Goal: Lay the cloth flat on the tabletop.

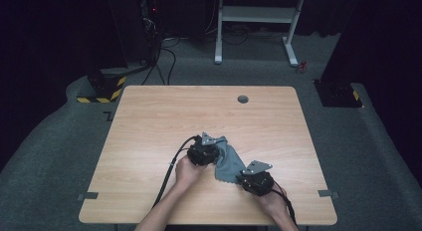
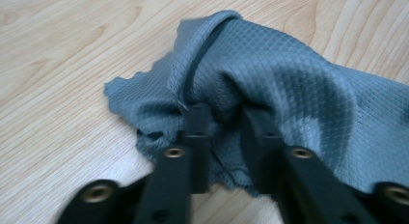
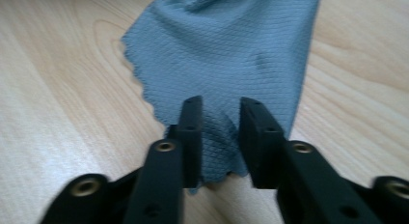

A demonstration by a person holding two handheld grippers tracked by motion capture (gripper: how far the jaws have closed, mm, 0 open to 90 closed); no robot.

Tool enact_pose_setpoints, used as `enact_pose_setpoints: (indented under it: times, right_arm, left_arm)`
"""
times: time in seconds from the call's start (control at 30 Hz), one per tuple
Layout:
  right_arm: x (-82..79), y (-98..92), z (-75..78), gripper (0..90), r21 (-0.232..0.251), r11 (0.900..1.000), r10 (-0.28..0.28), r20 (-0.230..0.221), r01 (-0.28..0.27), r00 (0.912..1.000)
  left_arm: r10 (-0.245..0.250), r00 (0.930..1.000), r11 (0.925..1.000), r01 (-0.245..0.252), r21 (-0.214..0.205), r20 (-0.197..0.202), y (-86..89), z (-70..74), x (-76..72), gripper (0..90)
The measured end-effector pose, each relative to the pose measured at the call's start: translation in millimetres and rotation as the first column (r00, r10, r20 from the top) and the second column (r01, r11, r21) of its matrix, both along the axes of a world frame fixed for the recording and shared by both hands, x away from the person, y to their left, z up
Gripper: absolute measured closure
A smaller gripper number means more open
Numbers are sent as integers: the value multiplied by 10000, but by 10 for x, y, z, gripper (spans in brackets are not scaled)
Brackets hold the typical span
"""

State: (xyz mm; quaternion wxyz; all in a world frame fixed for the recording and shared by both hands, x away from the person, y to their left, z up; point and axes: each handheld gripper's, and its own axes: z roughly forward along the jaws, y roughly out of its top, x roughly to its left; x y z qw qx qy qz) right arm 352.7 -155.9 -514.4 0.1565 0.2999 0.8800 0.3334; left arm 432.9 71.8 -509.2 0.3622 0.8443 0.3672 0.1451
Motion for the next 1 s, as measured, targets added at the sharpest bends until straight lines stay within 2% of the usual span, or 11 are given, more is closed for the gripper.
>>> enact_pose_setpoints:
  times: [0.07, 0.17, 0.23, 0.33, 0.47, 0.53, 0.67, 0.8, 0.93, 1.0]
  right_arm:
    - [5, -13, -3, 808, 120, 9999, 108, -136, -106, 9998]
    - [2, -16, -2, 889, -121, 9996, 244, 87, -243, 9997]
    - [13, -32, -1, 893, -109, 9997, 201, 66, -200, 9998]
    - [5, -68, 4, 896, -354, 9994, 8, 254, 1, 9997]
    - [13, -164, 41, 898, -175, 9997, -166, 188, 169, 9997]
    - [-2, -196, 87, 898, -150, 9996, -233, 343, 238, 9991]
    - [2, -261, 137, 898, 78, 9990, -440, 477, 437, 9979]
    - [28, -306, 116, 899, 447, 9976, -541, 354, 525, 9979]
    - [62, -291, 135, 898, 574, 9962, -680, 351, 659, 9971]
    - [98, -282, 137, 896, 574, 9954, -791, 303, 773, 9964]
  left_arm:
    - [-46, 9999, 10000, 46, 24, -105, -7, -8, 16, 844]
    - [-127, 9997, 9999, 125, -85, -210, 28, -6, 30, 887]
    - [-156, 9997, 9997, 152, -200, -175, 72, 37, 17, 891]
    - [-288, 9996, 9990, 287, -355, -28, 138, 131, -32, 892]
    - [-474, 9989, 9969, 477, -633, 70, 276, 262, -120, 890]
    - [-526, 9986, 9963, 528, -672, 45, 340, 294, -149, 890]
    - [-425, 9991, 9974, 421, -582, -62, 502, 354, -194, 888]
    - [-260, 9996, 9987, 254, -442, -147, 652, 394, -176, 887]
    - [-169, 9990, 9992, 154, -380, -408, 683, 355, -135, 882]
    - [152, 9991, 9998, -157, -126, -407, 683, 314, -110, 863]
